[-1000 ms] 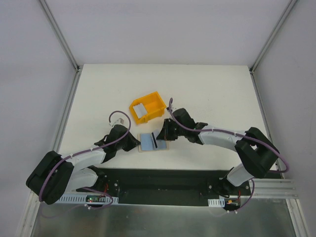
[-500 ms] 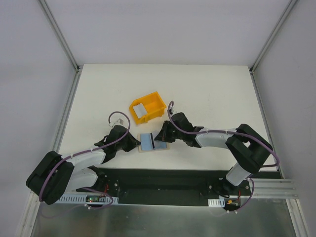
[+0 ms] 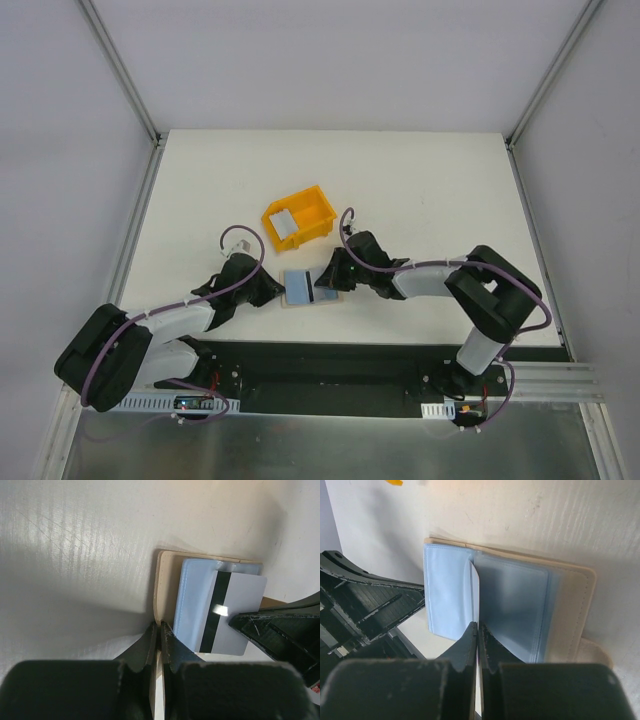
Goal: Put the credit cards into the card holder
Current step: Insert the credit card into the card holder.
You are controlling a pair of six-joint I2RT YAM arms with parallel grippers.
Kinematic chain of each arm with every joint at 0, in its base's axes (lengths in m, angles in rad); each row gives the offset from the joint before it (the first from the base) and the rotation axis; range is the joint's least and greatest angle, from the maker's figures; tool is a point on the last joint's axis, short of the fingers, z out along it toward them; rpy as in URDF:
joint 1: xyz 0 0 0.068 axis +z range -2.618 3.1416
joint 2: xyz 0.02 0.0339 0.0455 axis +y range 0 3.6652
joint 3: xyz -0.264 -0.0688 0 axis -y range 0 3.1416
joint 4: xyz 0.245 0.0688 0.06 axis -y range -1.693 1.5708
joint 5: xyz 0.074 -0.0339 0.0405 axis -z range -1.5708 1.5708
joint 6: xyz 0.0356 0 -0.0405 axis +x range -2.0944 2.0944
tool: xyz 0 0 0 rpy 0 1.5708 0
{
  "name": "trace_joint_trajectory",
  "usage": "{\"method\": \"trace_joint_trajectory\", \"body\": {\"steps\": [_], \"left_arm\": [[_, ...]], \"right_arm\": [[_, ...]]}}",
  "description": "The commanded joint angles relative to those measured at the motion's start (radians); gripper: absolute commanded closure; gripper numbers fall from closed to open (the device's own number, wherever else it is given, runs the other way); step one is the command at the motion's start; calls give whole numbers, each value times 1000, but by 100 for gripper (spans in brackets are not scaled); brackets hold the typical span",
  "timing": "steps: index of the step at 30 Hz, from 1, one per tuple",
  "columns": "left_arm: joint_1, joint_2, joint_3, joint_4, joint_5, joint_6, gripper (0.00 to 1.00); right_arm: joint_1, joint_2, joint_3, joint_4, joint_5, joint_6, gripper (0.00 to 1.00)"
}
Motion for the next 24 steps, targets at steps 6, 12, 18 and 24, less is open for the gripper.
{"method": "trace_joint_trajectory", "body": {"steps": [6, 12, 18, 24], "left_arm": [[9, 21, -20, 4, 31, -1, 100], [7, 21, -22, 5, 34, 0, 100], [7, 17, -22, 2, 36, 2, 100], [7, 20, -18, 4, 40, 2, 100]], "right_arm": [[-11, 71, -9, 59, -6, 62, 100], [-29, 57, -26, 80, 16, 65, 100], [-23, 37, -58, 106, 31, 104, 100], [-33, 19, -73, 88, 68, 104, 99]]}}
